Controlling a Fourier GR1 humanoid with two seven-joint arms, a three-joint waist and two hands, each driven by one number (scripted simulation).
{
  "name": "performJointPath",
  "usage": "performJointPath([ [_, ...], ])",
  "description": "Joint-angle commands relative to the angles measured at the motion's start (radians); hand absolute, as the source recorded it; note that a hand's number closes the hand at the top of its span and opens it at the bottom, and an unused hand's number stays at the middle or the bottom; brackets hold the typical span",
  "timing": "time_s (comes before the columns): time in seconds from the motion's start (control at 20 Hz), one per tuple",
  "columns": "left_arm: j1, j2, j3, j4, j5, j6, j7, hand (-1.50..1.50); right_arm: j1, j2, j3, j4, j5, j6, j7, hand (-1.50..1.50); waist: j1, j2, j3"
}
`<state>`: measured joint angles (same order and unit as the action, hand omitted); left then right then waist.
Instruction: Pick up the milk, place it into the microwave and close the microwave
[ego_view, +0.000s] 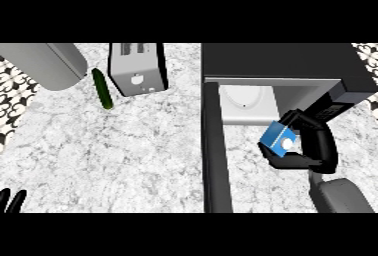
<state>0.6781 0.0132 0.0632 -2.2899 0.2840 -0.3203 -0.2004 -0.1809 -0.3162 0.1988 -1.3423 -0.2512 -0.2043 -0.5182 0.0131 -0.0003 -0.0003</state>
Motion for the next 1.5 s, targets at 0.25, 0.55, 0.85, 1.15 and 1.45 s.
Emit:
performJointPath([
  [0.25,-0.063,0.025,0.093,0.091,0.042,-0.043,-0.019,-1.50,-0.356,0.023,-0.104,0.375,0.028,0.082,0.032,1.50,0.007,0.004,0.001],
  [0.55,-0.038,0.049,0.105,0.056,0.092,-0.078,0.012,-1.50,-0.460,0.088,-0.092,0.517,0.091,-0.004,0.012,1.50,0.031,0.008,0.001],
  [0.85,-0.093,0.049,0.086,0.092,0.073,-0.079,0.010,-1.50,-0.517,0.055,-0.120,0.583,0.106,-0.057,-0.024,1.50,0.059,0.021,0.001],
  [1.15,-0.134,0.051,0.058,0.084,0.074,-0.078,0.033,-1.50,-0.512,0.024,-0.093,0.590,0.157,-0.138,-0.063,1.50,0.090,0.032,0.001],
  [1.45,-0.151,0.043,0.037,0.084,0.046,-0.073,0.034,-1.50,-0.472,0.042,-0.120,0.579,0.122,-0.227,-0.095,1.50,0.135,0.042,0.001],
])
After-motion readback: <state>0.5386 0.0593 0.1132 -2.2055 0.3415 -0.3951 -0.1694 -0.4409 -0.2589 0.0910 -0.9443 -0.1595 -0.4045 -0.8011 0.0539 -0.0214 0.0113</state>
